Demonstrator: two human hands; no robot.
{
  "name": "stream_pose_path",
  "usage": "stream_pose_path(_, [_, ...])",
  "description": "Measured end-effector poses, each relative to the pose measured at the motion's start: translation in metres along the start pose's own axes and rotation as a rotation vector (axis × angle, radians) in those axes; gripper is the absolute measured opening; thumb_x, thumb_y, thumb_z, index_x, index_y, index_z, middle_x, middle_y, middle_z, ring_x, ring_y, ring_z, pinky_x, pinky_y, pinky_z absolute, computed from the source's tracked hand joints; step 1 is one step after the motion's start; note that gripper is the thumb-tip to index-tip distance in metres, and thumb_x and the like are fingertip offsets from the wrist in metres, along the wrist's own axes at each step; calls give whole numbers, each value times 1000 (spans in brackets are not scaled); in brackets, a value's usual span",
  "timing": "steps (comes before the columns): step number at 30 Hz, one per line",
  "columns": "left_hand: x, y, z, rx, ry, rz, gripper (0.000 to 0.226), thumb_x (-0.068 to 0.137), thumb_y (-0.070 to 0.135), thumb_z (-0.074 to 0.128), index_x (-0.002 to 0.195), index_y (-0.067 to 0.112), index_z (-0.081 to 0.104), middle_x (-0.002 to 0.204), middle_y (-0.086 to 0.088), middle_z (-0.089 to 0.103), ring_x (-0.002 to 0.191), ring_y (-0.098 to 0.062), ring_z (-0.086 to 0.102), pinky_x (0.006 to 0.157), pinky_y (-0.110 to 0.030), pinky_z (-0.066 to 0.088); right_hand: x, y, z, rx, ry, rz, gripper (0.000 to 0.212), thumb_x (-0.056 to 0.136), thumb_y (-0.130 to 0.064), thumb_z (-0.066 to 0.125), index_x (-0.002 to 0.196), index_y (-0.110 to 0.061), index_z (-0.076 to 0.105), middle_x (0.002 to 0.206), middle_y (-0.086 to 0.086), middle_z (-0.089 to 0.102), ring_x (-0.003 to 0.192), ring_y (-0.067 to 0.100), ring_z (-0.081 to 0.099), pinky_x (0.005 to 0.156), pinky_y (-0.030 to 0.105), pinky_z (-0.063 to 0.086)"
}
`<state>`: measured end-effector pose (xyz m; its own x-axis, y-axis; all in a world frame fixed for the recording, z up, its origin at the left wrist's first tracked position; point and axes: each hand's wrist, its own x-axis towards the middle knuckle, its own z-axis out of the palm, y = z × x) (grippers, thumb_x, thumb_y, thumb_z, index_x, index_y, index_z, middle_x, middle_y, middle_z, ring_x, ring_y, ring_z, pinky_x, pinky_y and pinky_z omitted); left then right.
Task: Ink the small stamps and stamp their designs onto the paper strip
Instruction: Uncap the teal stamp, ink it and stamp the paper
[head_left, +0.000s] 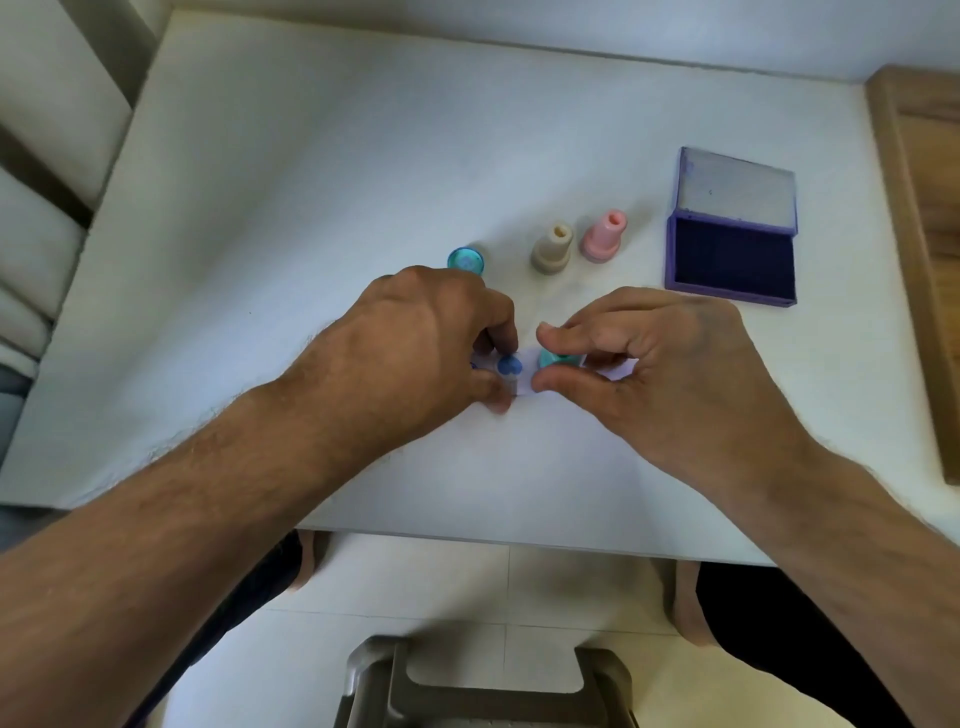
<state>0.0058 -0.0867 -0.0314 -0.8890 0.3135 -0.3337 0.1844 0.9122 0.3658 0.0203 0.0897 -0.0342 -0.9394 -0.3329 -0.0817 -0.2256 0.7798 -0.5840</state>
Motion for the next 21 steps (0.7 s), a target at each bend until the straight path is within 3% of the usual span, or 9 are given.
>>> stream_pose_path(3, [1, 1, 0, -13, -23, -12, 30, 77, 44, 76, 103, 33, 67, 91, 14, 61, 85, -6, 57, 74, -19, 39, 0, -7, -2, -74, -25, 45, 38, 74, -42, 68, 103, -19, 76, 92, 5, 74, 74, 13, 60, 81, 24, 50])
stream_pose_path(7, [1, 1, 0, -31, -17, -18, 28, 76, 43, 78, 100, 32, 68, 92, 12, 62, 87, -8, 59, 75, -21, 41, 2, -11, -3, -108, -11, 149, 38, 79, -41, 67, 114, -26, 70, 112, -4, 72, 93, 11, 66, 102, 28, 43])
stream_pose_path(11, [0, 1, 0, -39, -2, -10, 26, 76, 41, 78, 98, 31, 69, 89, 12, 61, 84, -7, 57, 72, -20, 39, 3, -14, -6, -99, -37, 221, 37, 77, -42, 70, 110, -24, 72, 111, -7, 72, 84, 5, 62, 99, 21, 39])
stream_pose_path(21, [-2, 0, 2, -60, 32, 29, 25, 75, 37, 79, 96, 27, 71, 91, 8, 62, 86, -12, 61, 74, -23, 43, 12, -25, -19, -211, -192, 198, 39, 85, -37, 66, 122, -25, 65, 123, -10, 67, 105, 8, 64, 107, 23, 35])
